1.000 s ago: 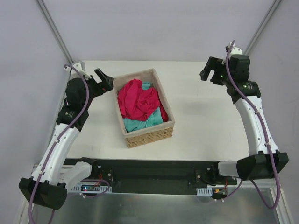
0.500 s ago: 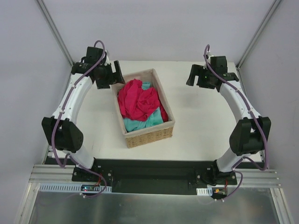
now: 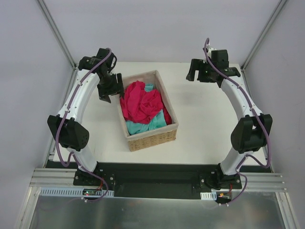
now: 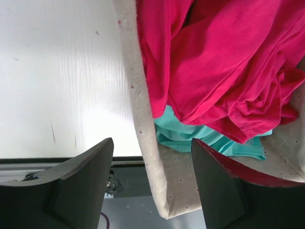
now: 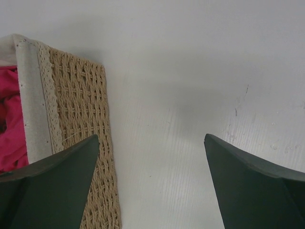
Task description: Fold and stack the t-shirts
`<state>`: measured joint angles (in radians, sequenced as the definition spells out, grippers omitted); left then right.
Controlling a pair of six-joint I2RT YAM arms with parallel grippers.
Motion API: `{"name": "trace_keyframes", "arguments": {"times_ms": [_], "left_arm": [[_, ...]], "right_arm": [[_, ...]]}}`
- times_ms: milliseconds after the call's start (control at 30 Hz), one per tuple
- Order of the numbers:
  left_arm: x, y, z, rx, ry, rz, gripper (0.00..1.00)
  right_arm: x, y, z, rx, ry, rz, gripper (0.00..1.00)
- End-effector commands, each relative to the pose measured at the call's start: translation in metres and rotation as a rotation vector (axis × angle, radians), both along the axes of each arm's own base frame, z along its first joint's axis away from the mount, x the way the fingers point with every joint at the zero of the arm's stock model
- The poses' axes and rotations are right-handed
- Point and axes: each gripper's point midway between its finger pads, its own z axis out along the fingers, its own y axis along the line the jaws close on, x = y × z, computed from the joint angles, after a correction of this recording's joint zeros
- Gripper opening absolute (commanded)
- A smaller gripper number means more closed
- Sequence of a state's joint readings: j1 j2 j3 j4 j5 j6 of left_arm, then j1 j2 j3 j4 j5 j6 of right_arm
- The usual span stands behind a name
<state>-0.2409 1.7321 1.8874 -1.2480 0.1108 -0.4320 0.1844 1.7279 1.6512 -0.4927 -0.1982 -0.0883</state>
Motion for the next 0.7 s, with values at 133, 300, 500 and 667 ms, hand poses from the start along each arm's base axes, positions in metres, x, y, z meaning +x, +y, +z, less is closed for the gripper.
{"name": "trace_keyframes", "arguments": {"times_ms": [133,300,500,667], "left_arm": [[-0.029,0.012,0.011,0.049,0.111,0.041,0.58],[-0.029,0.018,-0.008,0.102,0.133,0.064,0.53],[-0.022,0.009,-0.049,0.084,0.145,0.067,0.45],[-0.027,0.004,-0.075,0.125,0.194,0.037,0.17]], "right_arm": [[0.009,0.014,0.016,0.012,-0.037,0.043,0.96],[0.014,0.019,0.022,0.007,-0.054,0.061,0.96],[0.015,0.024,0.019,0.016,-0.050,0.070,0.96],[0.013,0.026,0.021,0.017,-0.055,0.079,0.97]]}}
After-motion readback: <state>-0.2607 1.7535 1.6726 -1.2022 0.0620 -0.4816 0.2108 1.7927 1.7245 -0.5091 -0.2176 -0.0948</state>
